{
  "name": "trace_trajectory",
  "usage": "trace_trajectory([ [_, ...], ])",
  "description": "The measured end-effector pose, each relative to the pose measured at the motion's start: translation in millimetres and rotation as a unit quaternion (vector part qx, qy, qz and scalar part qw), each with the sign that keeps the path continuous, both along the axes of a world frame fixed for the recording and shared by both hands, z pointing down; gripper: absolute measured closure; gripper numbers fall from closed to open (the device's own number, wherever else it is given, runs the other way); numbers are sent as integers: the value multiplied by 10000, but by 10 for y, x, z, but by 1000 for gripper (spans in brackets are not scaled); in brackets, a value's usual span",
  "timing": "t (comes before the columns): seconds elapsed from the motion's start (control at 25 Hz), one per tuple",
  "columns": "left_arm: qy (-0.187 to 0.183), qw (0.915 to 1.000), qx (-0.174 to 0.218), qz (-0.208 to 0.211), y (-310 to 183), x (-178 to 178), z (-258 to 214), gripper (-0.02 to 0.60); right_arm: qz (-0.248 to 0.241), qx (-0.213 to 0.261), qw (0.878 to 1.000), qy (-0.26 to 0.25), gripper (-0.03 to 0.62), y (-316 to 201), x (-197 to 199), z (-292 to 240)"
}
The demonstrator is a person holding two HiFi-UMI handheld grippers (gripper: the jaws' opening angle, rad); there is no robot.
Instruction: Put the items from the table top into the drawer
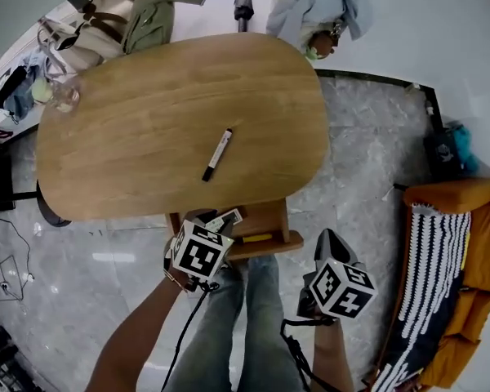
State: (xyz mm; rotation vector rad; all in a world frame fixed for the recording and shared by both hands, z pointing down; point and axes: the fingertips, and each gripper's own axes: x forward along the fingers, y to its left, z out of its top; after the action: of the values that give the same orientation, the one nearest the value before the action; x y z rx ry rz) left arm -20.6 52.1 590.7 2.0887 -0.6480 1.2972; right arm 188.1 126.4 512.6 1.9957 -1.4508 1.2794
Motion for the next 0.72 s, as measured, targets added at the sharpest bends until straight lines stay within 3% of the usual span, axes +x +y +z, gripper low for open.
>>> trace_trajectory([
  [0.12, 91, 9976, 16, -681, -180, -122, -83, 436, -239, 25, 9997, -35, 589, -187, -99, -42],
  [0.24, 94, 9946, 95, -1030, -349, -186, -129, 436, -490, 34, 9988, -41, 589, -374, -173, -64],
  [0.72, 71, 9882, 380, -1481, -947, -160, -191, 436, -1017, -103, 9947, -96, 589, -874, -220, 66],
])
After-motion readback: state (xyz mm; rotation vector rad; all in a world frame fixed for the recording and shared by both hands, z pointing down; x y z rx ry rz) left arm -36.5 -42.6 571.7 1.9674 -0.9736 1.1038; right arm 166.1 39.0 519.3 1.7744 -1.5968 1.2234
